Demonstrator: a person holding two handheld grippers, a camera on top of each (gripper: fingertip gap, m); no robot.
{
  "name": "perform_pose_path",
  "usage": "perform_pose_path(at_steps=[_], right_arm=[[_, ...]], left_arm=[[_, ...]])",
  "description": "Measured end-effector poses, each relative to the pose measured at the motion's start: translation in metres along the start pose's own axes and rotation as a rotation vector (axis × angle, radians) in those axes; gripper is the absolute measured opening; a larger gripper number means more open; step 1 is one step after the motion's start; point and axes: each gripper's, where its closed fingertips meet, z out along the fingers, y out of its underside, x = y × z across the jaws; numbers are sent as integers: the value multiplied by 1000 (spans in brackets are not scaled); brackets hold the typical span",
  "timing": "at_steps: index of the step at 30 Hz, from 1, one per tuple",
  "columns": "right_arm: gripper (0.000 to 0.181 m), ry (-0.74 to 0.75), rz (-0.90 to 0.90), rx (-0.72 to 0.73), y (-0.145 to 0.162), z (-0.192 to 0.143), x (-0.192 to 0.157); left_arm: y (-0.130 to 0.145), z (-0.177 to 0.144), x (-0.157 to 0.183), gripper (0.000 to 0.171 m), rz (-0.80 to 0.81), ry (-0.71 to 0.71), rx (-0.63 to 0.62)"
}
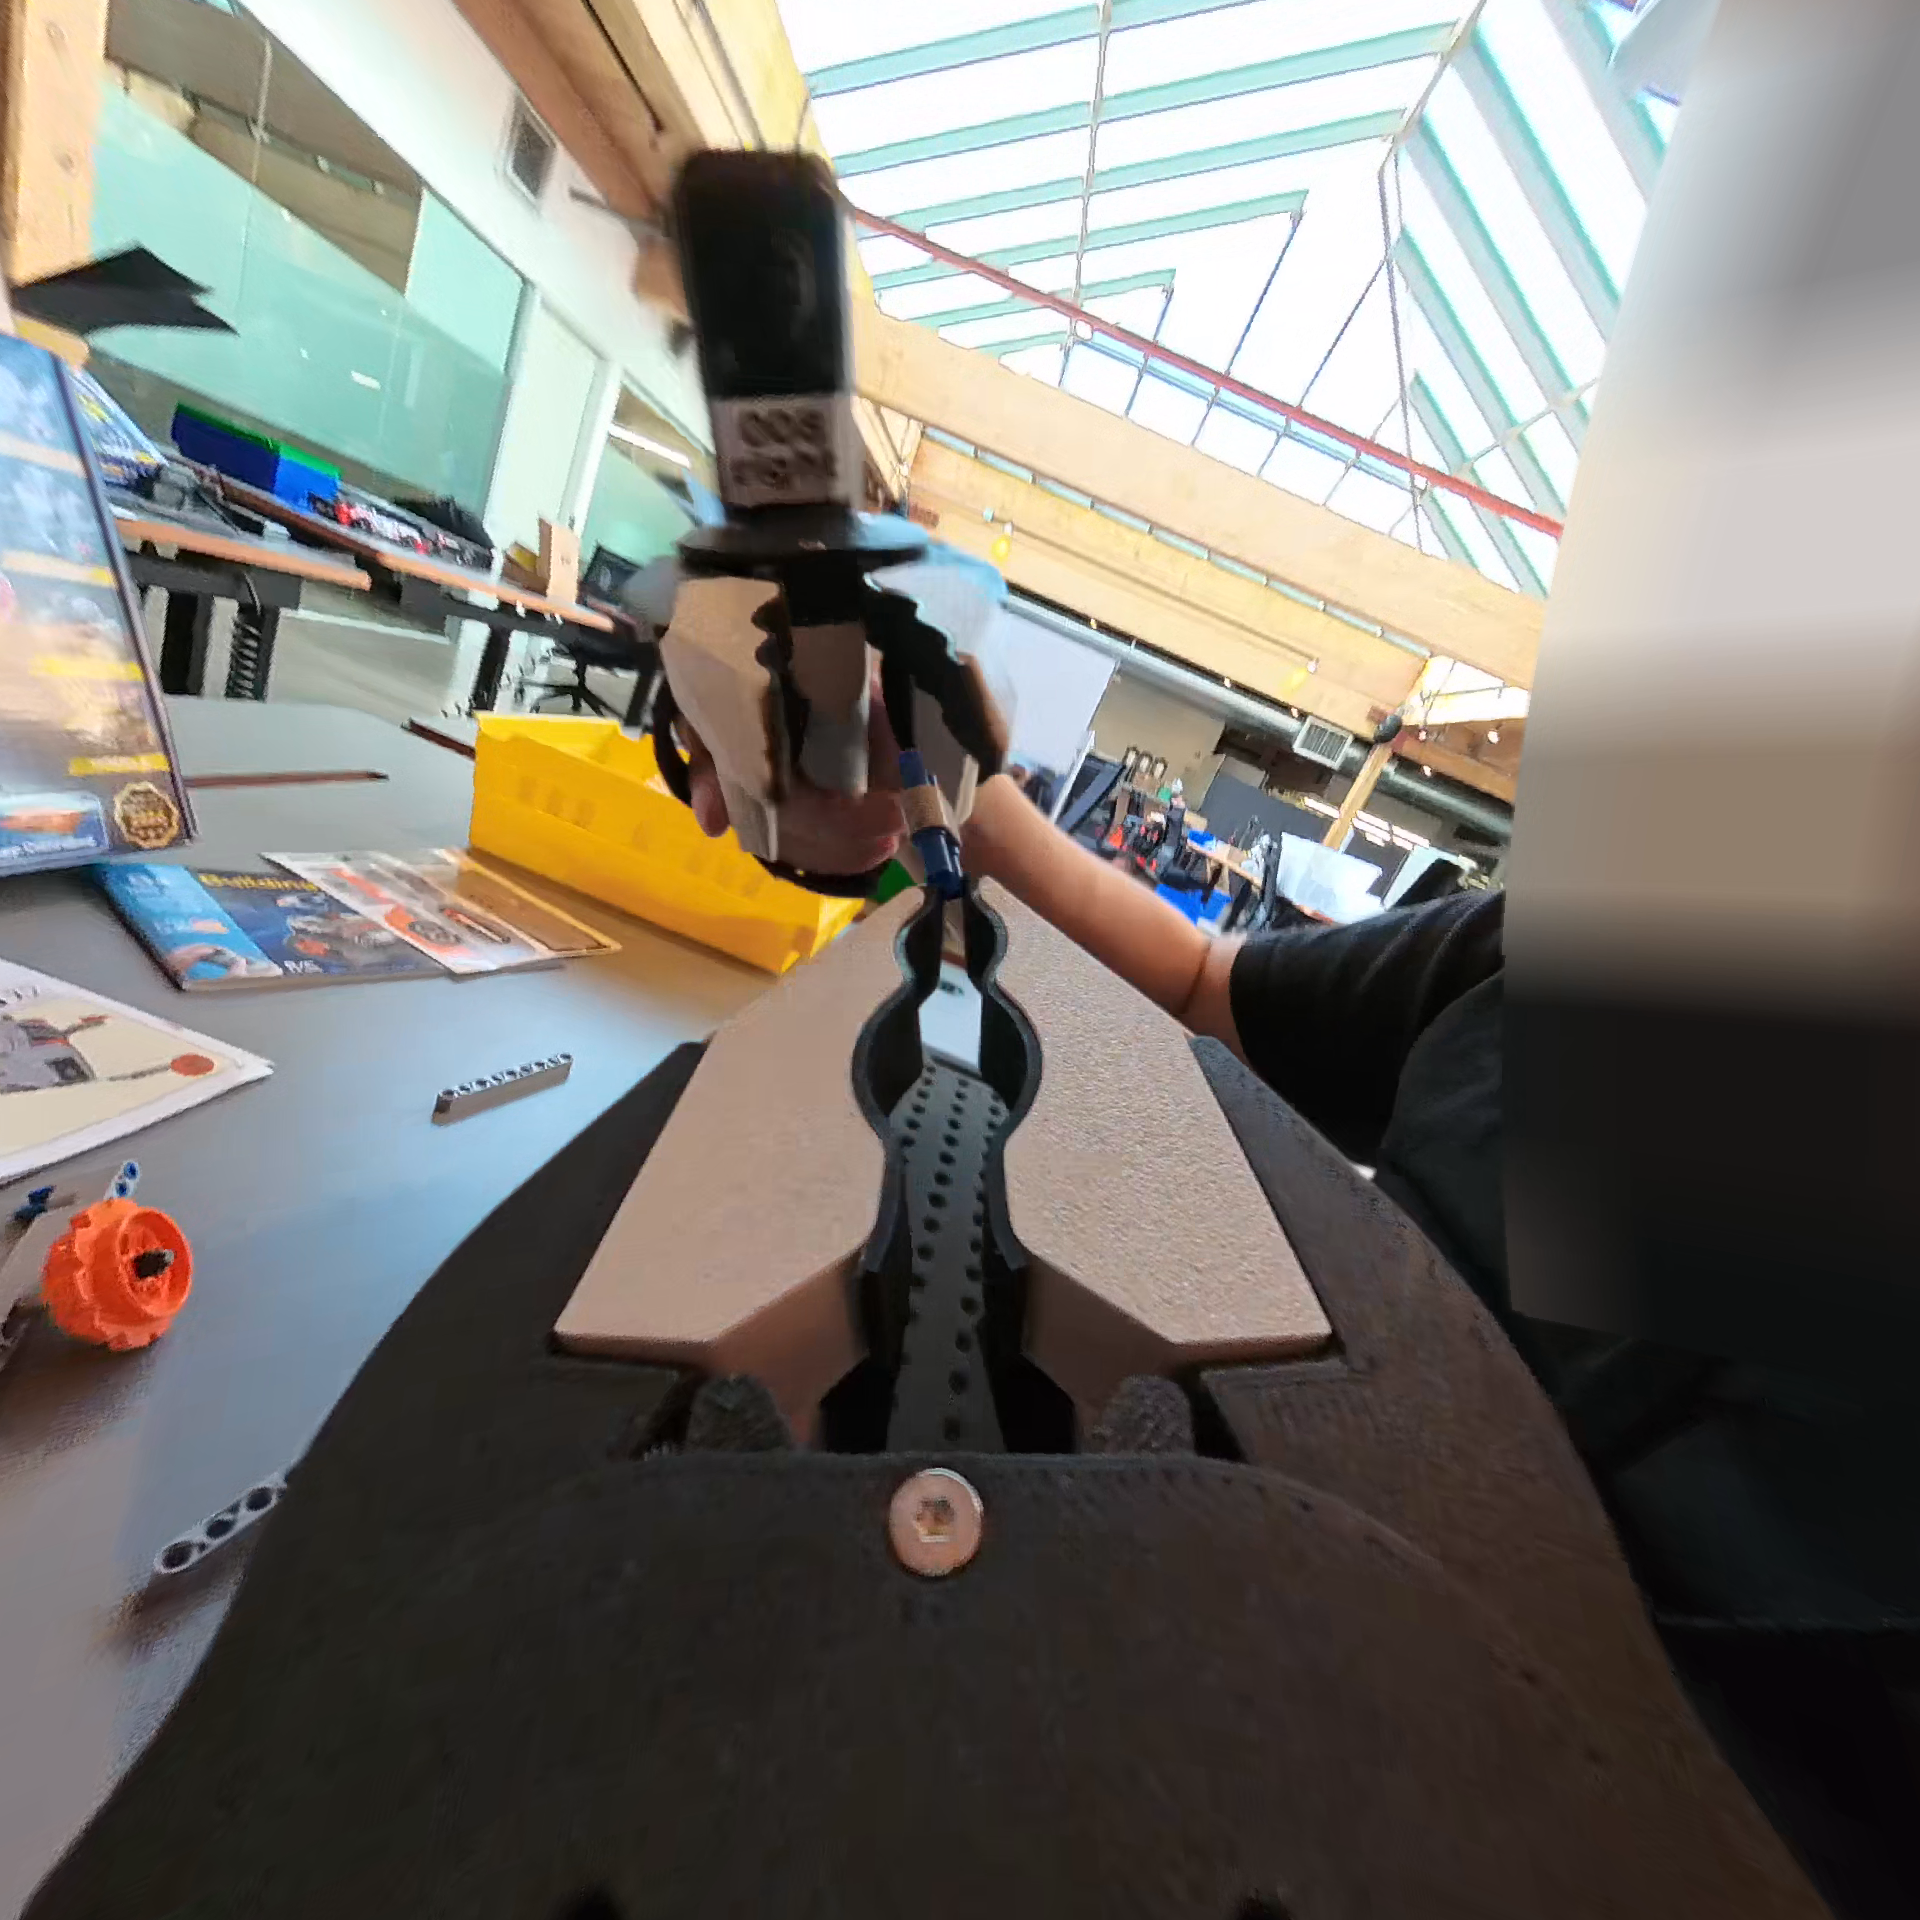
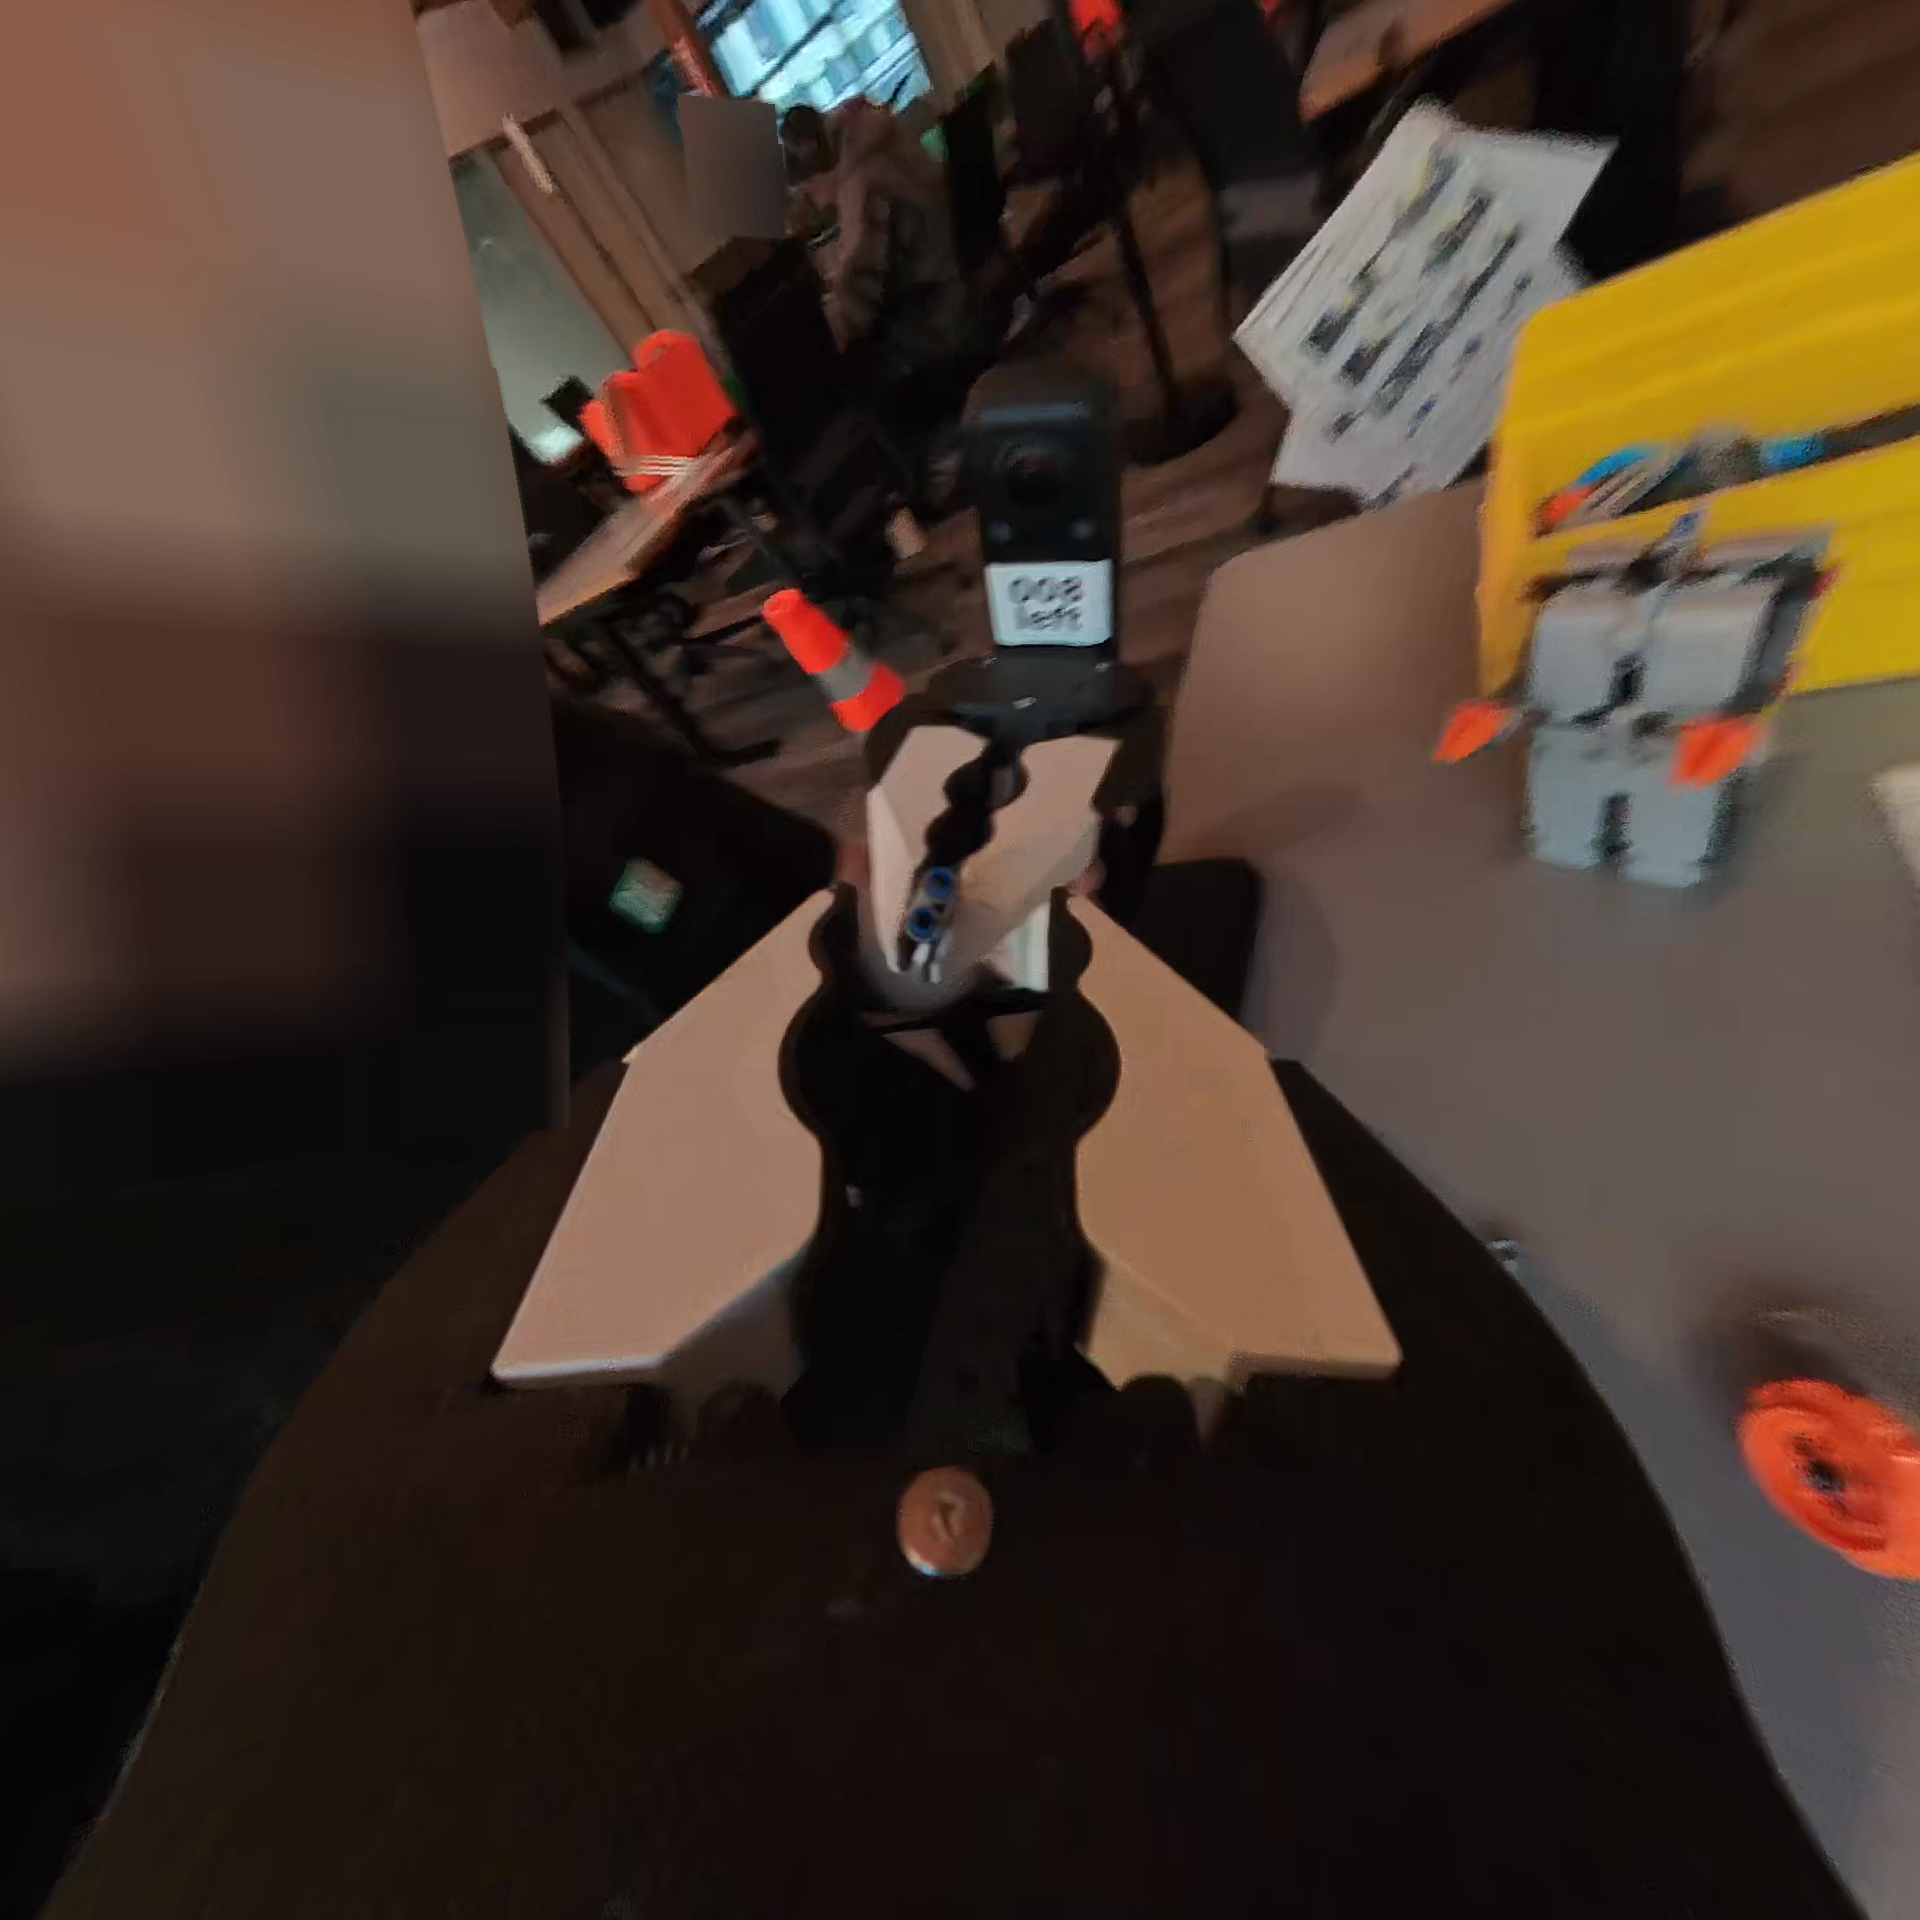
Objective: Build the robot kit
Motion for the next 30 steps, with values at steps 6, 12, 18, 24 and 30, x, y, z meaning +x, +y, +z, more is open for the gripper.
perform_pose_path(at_steps=[6,12,18,24,30], right_arm=[[37,506,-881,53,-7,0,-6],[37,819,-1188,2,-4,10,-4],[32,861,-1175,58,-3,17,-4],[30,849,-1103,110,4,16,-1],[28,813,-1082,142,11,14,-2]], left_arm=[[-14,-8,-1,1,-32,-13,115],[-16,-7,1,1,-56,-28,150],[-14,-6,4,1,-82,-18,161],[-7,-6,3,2,-99,-11,128],[0,-3,4,4,-119,13,102]])
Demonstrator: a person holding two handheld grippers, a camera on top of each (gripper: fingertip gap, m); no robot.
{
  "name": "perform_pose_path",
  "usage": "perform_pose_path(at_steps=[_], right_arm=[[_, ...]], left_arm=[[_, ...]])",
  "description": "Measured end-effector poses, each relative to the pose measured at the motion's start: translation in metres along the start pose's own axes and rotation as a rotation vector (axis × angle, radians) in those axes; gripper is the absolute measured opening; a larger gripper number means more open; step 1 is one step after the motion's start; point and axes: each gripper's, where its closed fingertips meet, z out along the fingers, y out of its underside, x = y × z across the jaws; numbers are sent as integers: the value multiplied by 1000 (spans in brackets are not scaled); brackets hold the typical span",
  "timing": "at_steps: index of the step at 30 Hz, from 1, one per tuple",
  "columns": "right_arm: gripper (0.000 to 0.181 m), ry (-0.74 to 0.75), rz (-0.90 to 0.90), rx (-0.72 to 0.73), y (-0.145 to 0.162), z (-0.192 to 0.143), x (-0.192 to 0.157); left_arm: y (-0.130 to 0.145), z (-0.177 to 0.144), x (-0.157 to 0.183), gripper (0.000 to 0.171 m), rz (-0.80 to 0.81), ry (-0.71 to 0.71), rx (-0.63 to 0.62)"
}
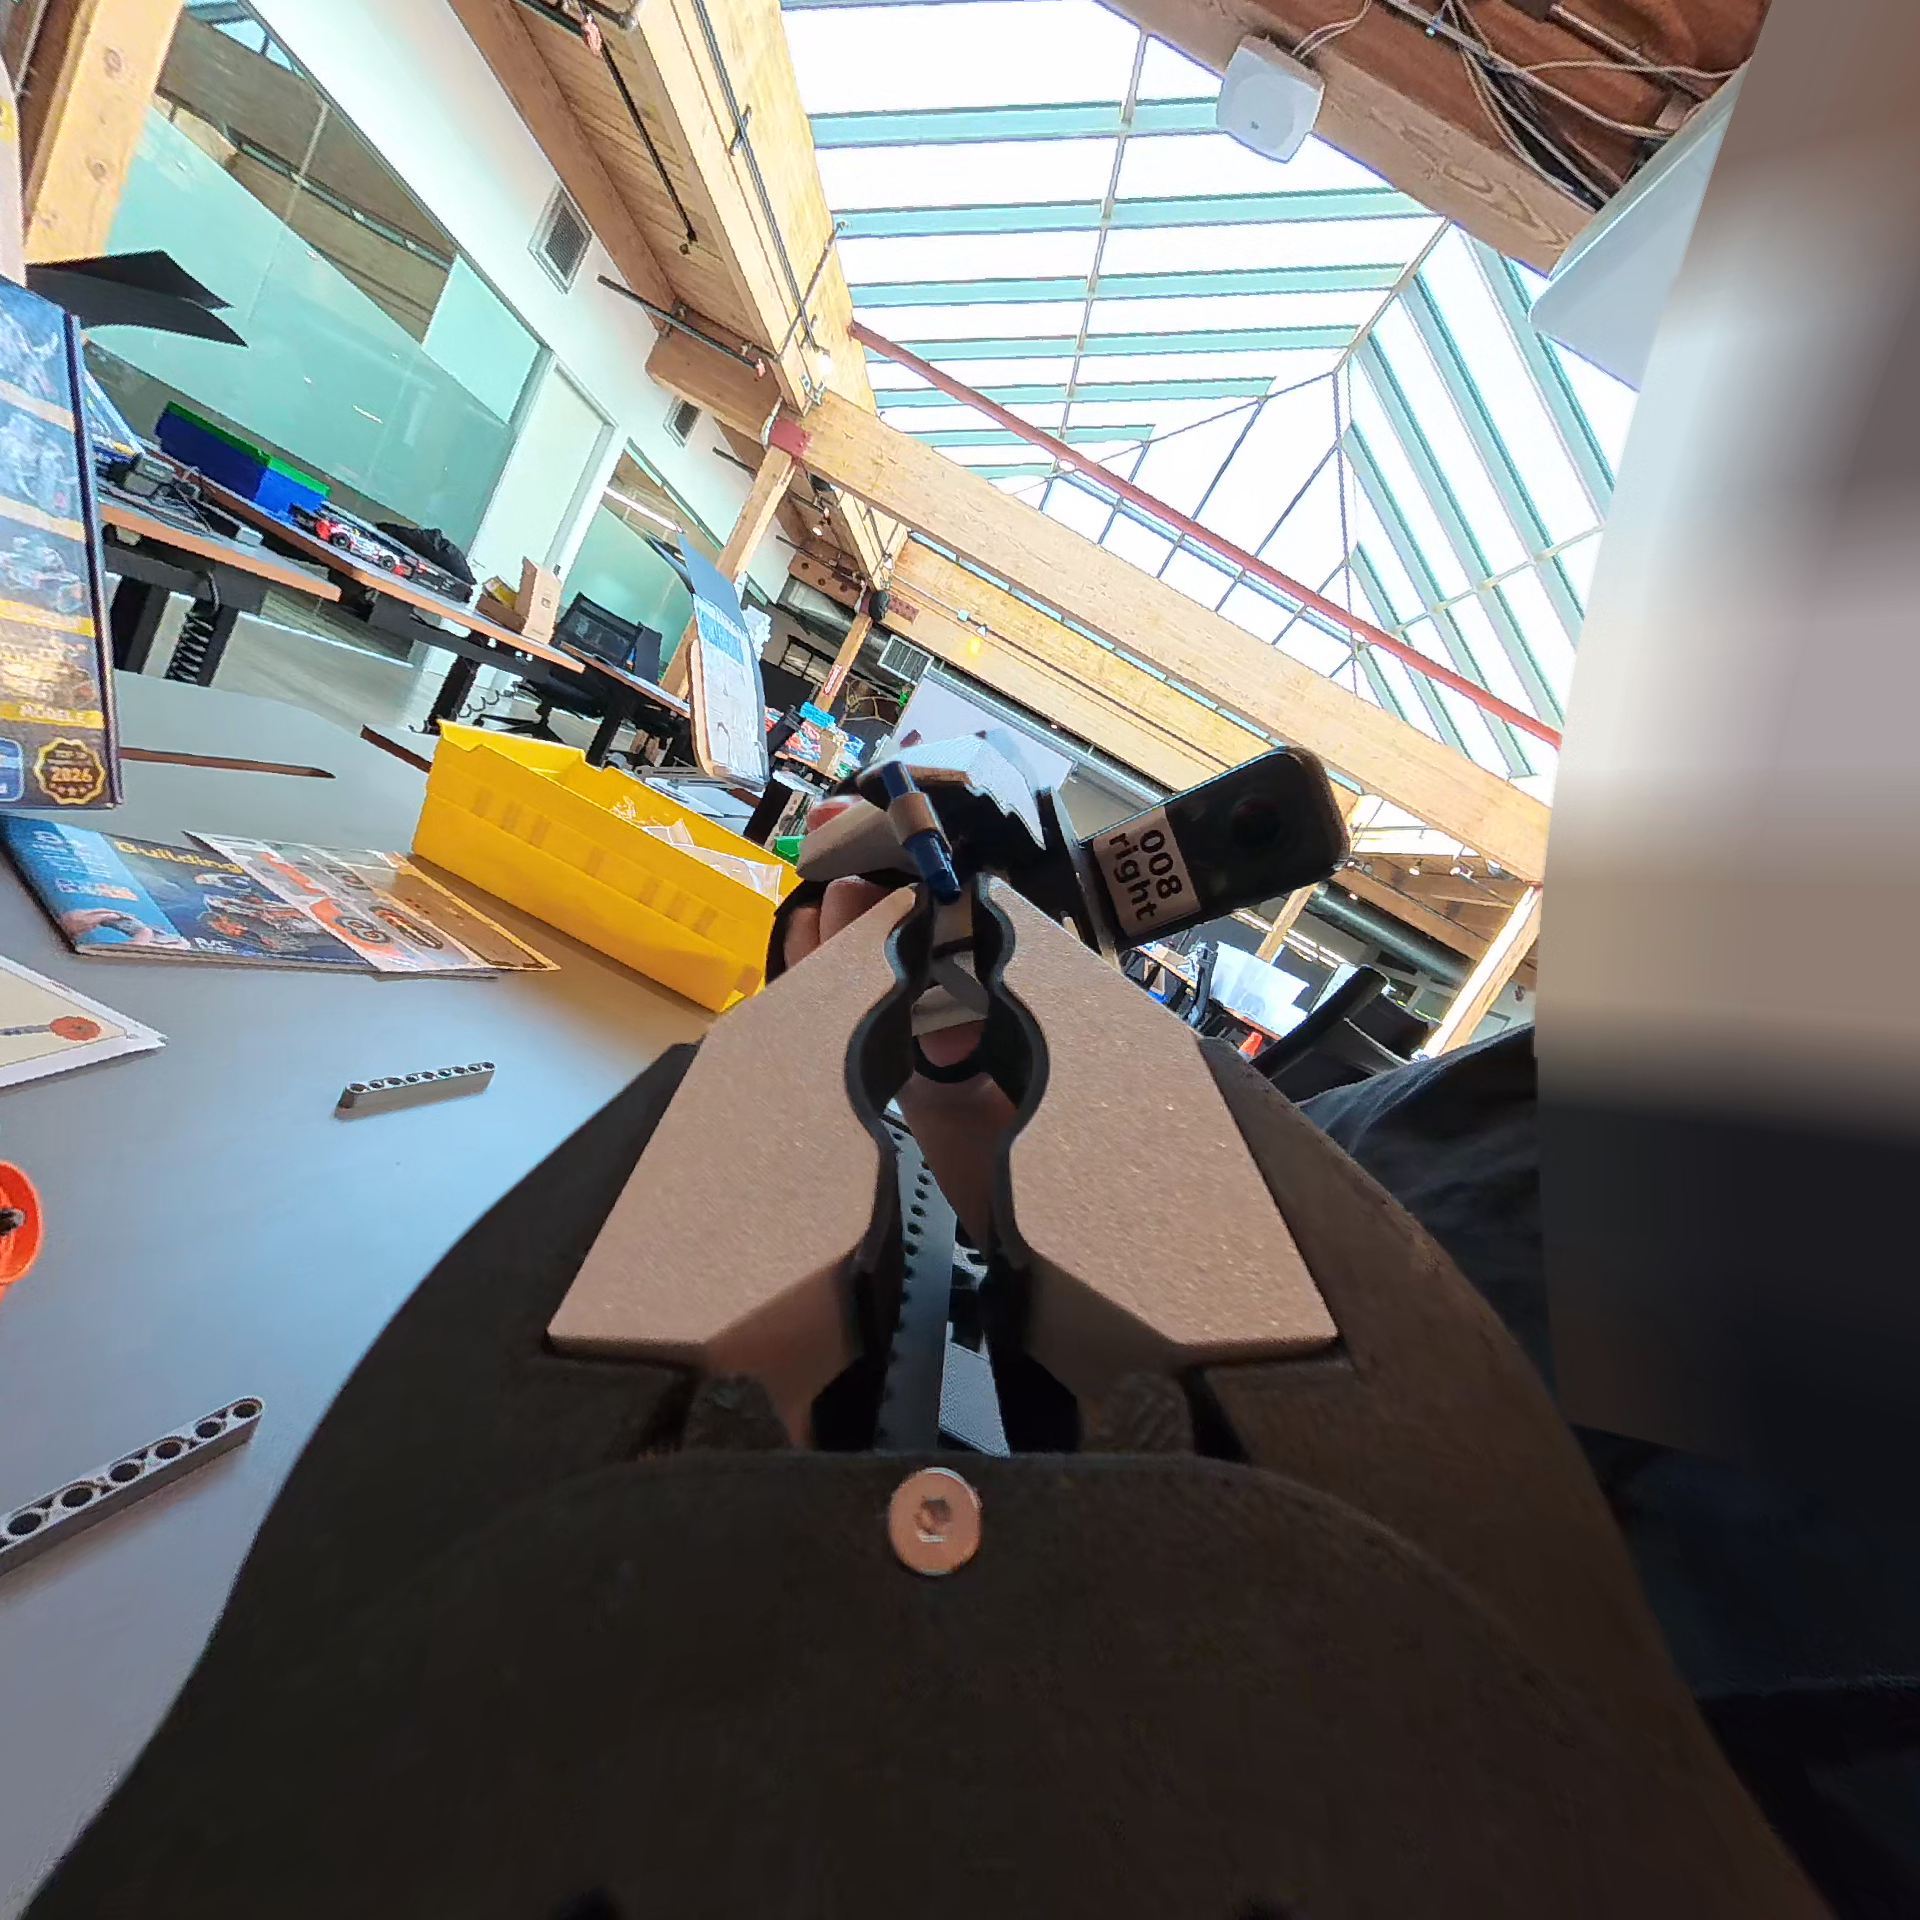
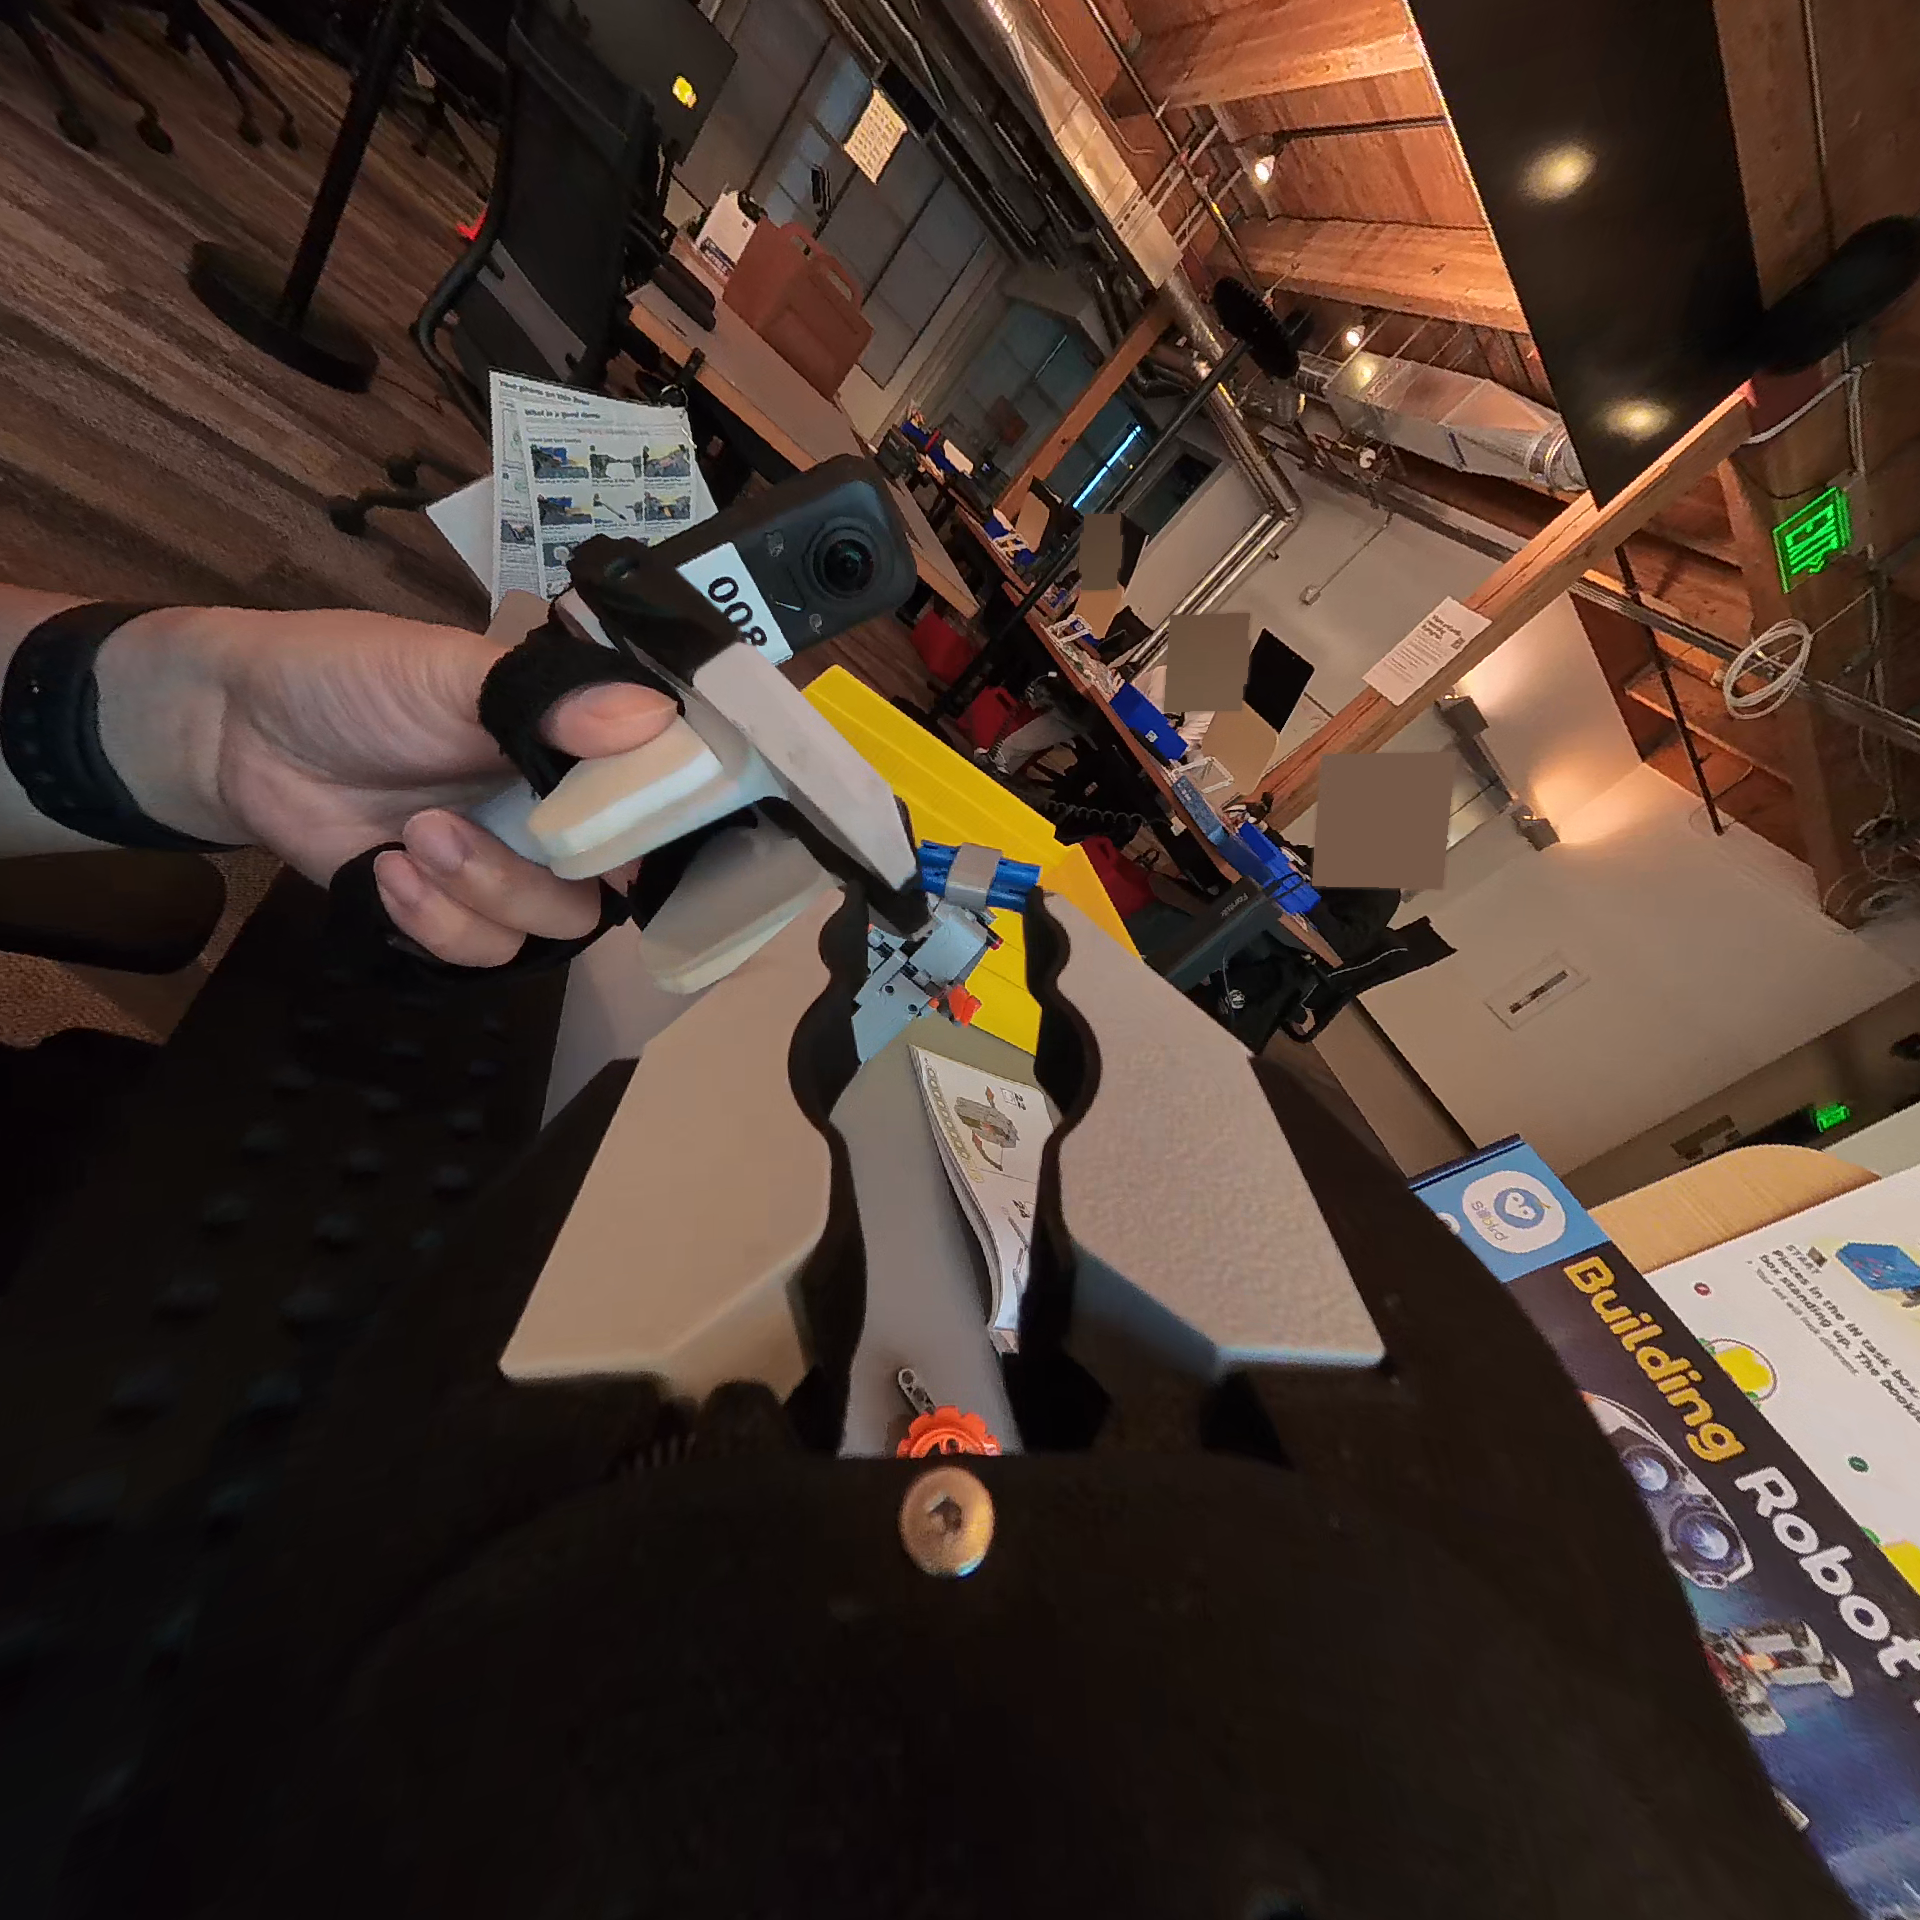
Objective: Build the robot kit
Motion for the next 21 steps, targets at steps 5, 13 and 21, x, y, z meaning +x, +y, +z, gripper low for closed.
perform_pose_path(at_steps=[5,13,21], right_arm=[[27,-16,-18,21,0,-3,-3],[29,-147,505,172,-12,-26,23],[27,-428,1169,175,-1,-8,4]], left_arm=[[4,0,-2,1,-10,-1,-28],[4,-3,-2,1,23,-22,-11],[8,1,2,1,72,-49,-19]])
